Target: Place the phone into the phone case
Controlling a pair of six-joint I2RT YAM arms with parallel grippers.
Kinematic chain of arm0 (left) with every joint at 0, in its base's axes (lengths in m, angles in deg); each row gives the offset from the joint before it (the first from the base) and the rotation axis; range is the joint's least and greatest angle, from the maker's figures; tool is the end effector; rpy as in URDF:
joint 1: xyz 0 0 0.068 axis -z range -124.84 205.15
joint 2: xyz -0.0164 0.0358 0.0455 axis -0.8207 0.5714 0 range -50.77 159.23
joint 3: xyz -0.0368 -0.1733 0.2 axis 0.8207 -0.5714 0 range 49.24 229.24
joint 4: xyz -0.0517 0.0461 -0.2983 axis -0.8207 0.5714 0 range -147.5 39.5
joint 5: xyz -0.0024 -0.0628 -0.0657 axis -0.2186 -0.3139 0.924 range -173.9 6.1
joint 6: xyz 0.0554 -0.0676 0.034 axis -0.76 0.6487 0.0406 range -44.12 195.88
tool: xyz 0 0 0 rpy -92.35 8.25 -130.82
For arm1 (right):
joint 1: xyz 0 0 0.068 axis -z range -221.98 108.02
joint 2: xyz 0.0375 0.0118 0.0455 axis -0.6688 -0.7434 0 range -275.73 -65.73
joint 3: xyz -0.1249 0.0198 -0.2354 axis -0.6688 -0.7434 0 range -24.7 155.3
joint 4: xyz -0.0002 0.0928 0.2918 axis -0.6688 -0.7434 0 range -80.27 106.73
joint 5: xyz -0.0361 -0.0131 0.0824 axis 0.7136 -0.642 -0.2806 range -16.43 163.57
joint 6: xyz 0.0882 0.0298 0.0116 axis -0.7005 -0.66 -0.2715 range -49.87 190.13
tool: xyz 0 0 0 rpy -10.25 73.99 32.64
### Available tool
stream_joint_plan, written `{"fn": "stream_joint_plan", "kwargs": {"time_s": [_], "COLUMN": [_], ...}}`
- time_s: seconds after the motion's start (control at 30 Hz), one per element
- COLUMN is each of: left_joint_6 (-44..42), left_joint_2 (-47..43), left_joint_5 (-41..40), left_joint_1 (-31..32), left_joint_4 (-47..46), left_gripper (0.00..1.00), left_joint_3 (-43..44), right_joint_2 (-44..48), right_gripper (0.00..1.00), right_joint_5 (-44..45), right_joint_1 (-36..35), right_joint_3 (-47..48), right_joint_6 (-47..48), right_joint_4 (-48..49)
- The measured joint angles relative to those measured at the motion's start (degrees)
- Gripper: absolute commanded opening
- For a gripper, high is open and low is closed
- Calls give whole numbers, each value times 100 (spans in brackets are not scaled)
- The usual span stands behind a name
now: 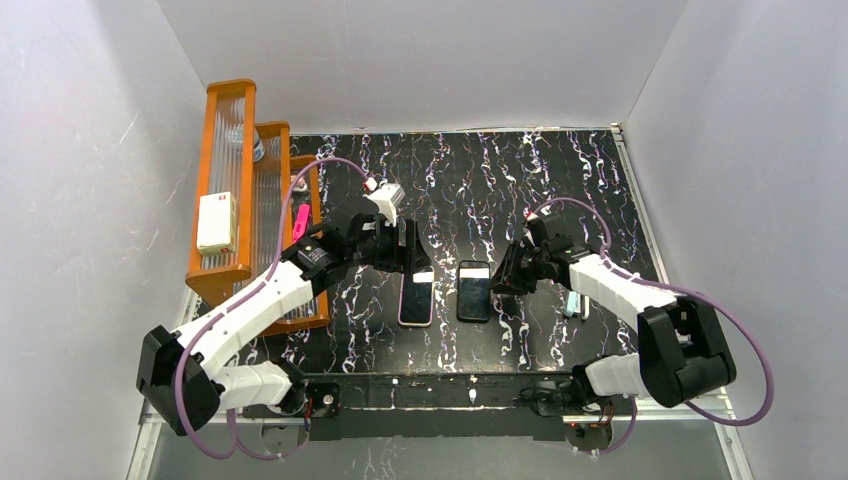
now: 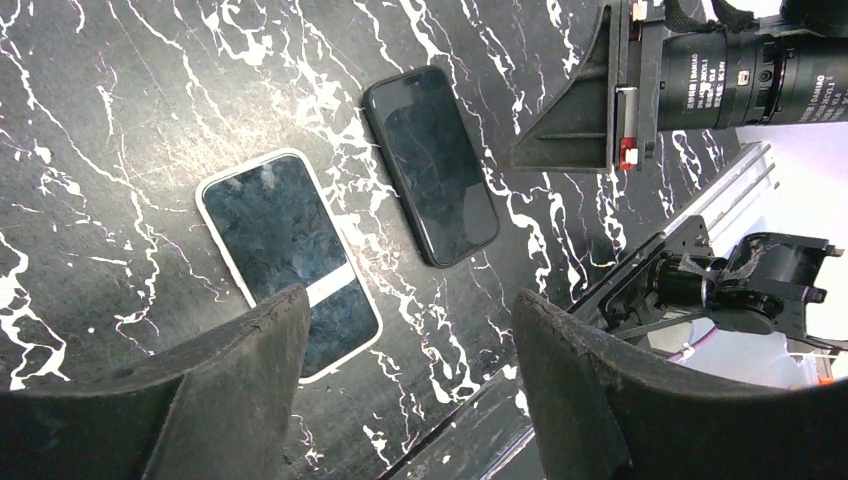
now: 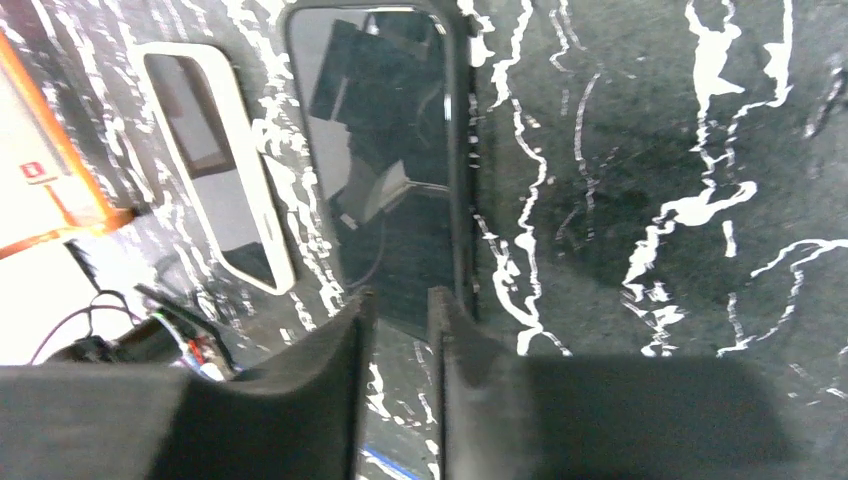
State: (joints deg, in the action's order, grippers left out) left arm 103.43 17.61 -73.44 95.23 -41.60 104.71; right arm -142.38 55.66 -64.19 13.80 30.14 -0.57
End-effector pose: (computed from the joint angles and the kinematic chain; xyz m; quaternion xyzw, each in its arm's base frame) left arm 0.2663 -0.2442 0.2709 0.1397 0.8470 -0.3473 0.3774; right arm 0.2816 0.1431 0.1041 0.1000 0.9391 0.2788 0.1744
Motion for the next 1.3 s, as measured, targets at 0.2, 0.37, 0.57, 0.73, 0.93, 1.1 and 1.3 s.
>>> {"fn": "stream_joint_plan", "kwargs": {"time_s": [0.2,0.37,0.57,0.73,0.93,1.1,1.3], "left_joint_6": [52,83,103,107,111,111,168], "left_joint_2": [-186,-422,-533,-538,-538,-542,-544], "left_joint_5": [-125,-271,-452,-566,-693,-798,-863], "left_joint_1": [0,0,0,0,0,0,0], "left_joint_4": [90,129,219,260,299,326,494], "left_gripper": [83,98,98,98,98,98,98], "left_joint_3": [162,286,367,387,492,516,636], "right_joint_2": [284,254,-90,-675,-955,-490,391], "right_gripper": [1,1,1,1,1,6,39], "right_joint_5": [-332,-588,-739,-726,-1005,-422,-42], "right_joint_1": [-264,-680,-1027,-1054,-1071,-1080,-1078], "right_joint_3": [24,-129,-240,-625,-570,-413,184], "right_joint_6": [-52,-280,-426,-476,-527,-310,-131], "right_joint_4": [138,577,1097,1606,1836,1176,389]}}
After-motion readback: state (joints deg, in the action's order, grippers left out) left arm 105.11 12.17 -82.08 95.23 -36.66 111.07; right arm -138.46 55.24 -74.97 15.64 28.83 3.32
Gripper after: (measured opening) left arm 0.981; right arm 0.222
